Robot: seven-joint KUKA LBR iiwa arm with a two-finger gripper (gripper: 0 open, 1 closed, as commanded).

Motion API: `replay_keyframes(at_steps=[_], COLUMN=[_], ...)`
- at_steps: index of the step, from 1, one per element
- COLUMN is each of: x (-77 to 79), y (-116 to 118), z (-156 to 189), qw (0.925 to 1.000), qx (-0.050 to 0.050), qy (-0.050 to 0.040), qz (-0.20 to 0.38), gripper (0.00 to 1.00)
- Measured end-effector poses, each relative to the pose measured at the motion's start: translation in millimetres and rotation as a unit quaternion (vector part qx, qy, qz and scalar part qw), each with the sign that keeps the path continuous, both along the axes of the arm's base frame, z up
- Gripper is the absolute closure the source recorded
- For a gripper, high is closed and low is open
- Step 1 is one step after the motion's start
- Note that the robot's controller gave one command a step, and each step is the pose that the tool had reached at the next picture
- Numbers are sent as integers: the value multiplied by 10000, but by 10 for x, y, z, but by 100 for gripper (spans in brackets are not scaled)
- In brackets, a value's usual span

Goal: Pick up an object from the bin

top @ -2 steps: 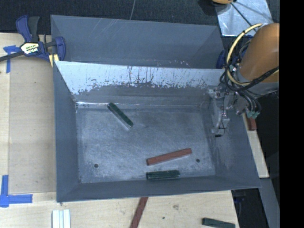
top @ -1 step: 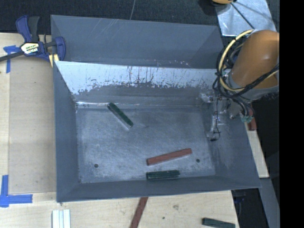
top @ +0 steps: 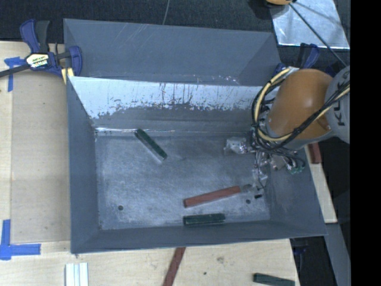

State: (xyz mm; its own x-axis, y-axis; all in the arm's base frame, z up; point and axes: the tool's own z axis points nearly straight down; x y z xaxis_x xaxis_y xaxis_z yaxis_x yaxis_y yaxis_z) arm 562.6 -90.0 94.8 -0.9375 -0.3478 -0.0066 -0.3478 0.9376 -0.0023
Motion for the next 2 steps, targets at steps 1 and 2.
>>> replay_keyframes(at_steps=[1,2], x=[-401,-495], y=[35,348], z=[-169,-245], qw=[9987,9977], qx=[9,0], qy=[64,23], qz=[-500,671], gripper=[0,100])
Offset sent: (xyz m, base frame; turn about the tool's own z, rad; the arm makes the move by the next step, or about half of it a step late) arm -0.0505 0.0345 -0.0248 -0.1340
